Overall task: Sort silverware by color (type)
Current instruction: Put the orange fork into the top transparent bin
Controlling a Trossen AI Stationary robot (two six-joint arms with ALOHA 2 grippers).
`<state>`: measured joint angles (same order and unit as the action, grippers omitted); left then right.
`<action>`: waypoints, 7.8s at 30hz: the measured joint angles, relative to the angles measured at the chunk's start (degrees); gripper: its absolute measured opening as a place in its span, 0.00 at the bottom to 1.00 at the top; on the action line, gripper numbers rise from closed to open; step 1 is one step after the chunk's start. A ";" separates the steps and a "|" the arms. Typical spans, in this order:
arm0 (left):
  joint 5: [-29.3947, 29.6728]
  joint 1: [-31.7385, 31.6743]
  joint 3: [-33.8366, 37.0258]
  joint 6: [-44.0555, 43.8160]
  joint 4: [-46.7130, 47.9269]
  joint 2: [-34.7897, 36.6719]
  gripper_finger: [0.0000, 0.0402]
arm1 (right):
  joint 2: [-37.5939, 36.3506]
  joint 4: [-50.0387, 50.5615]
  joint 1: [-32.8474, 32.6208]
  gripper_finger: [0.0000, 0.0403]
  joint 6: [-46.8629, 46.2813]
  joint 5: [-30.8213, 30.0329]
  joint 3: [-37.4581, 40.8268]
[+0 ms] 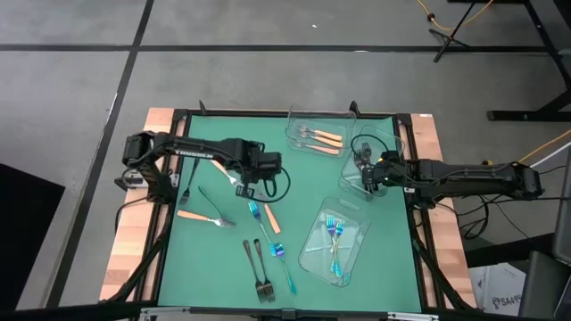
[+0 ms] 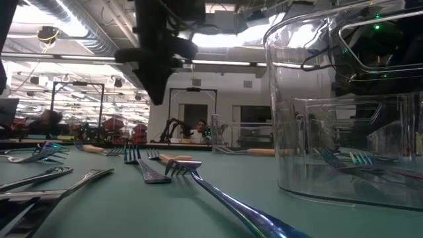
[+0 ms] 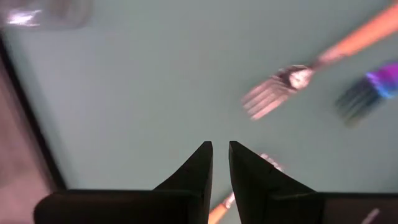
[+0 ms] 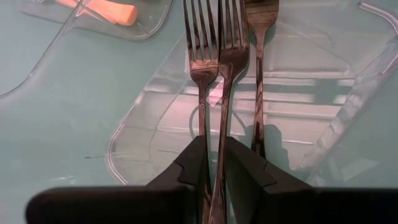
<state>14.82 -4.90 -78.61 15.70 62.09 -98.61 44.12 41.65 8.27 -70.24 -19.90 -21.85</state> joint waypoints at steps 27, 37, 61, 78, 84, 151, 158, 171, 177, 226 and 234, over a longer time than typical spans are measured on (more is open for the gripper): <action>-6.85 -13.73 36.59 17.63 -20.47 19.17 0.12 | 0.02 -0.96 0.00 0.14 0.11 -0.06 0.03; -7.02 -13.73 39.38 21.07 -24.58 19.15 0.12 | 0.02 -1.05 0.00 0.14 0.09 -0.07 0.03; -9.41 -13.73 42.03 27.02 -28.82 19.15 0.12 | 0.02 -1.09 0.00 0.14 0.07 -0.04 0.03; -6.83 -13.73 42.03 28.74 -28.04 19.15 0.12 | 0.02 -1.09 0.00 0.14 0.07 -0.04 0.00; -6.82 -13.73 42.03 29.95 -28.07 19.12 0.12 | 0.02 -1.09 0.01 0.14 0.07 -0.04 0.00; -17.00 -16.14 45.46 -0.05 -36.87 19.02 0.06 | -0.01 -1.22 0.00 0.14 0.07 -0.07 0.00; -21.80 -16.00 45.57 -5.74 -42.35 18.93 0.06 | -3.01 -1.19 -0.04 0.14 -0.02 0.46 0.13; -23.73 -16.00 45.56 -13.05 -53.12 18.97 0.06 | -9.39 -2.68 -0.04 0.14 3.32 0.06 0.11; -23.58 -16.00 45.55 -16.70 -59.90 19.02 0.06 | -10.62 -9.12 -0.04 0.14 8.40 0.18 0.07; -20.85 -9.52 45.42 -26.13 -115.02 19.12 0.06 | 18.93 -86.84 -0.04 0.14 45.27 12.00 -0.17; -19.73 -7.49 45.38 -26.12 -117.02 19.12 0.06 | 24.52 -86.56 -0.02 0.31 50.03 15.98 -5.75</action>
<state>-4.91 -12.39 -33.23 -10.41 -54.94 -79.48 68.64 -44.91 8.25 -20.21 -3.92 -27.60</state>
